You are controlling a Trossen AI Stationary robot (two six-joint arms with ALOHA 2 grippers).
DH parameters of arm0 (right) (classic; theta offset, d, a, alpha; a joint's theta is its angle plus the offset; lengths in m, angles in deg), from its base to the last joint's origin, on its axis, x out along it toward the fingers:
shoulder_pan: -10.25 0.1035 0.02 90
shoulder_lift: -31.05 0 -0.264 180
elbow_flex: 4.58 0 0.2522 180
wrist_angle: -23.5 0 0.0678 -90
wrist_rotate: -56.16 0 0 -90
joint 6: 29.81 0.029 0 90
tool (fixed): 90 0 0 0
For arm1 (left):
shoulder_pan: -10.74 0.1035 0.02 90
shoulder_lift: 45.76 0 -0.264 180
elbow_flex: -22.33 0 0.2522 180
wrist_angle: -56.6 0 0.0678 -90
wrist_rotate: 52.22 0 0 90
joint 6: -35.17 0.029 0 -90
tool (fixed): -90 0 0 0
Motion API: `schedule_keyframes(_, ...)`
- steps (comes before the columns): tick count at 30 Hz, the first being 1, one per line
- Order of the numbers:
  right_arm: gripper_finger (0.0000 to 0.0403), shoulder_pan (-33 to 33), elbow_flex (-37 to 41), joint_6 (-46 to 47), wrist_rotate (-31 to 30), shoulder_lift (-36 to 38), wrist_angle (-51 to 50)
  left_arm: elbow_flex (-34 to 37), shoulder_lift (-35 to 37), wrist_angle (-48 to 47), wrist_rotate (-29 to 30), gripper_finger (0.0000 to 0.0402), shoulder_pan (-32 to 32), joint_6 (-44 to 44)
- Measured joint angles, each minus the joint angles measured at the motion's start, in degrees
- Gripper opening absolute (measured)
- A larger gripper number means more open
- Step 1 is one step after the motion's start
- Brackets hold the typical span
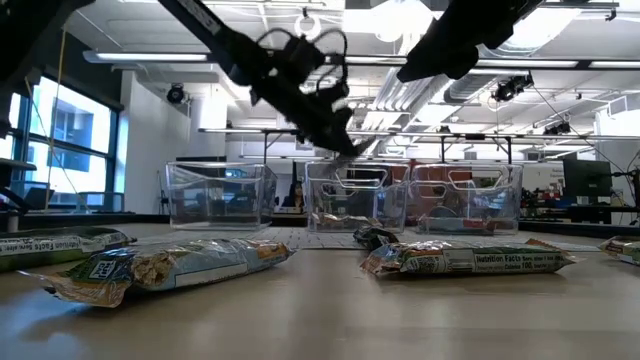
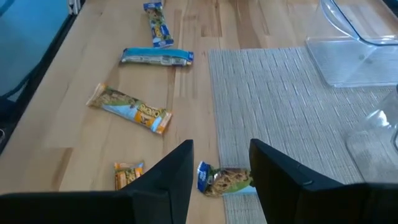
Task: Pick and place Granola Bars by type
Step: Put the orange granola bar into the middle transparent bin
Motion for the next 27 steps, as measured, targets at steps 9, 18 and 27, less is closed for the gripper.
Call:
schedule_keyframes(9, 0.014, 0.0, 0.0, -1.4, -0.2, 0.0, -1.7, 0.1, -6.3, 0.4, 2.3, 0.0083, 2.6, -2.7)
schedule_keyframes(18, 0.014, 0.0, 0.1, -1.3, 0.0, 0.0, -1.7, 0.1, -8.4, -0.9, 1.6, 0.0083, 3.2, -5.6)
schedule_keyframes(27, 0.014, 0.0, 0.1, -1.1, 0.0, 0.0, -1.7, 0.1, -8.4, -1.4, -1.2, 0.0095, 3.2, -7.2)
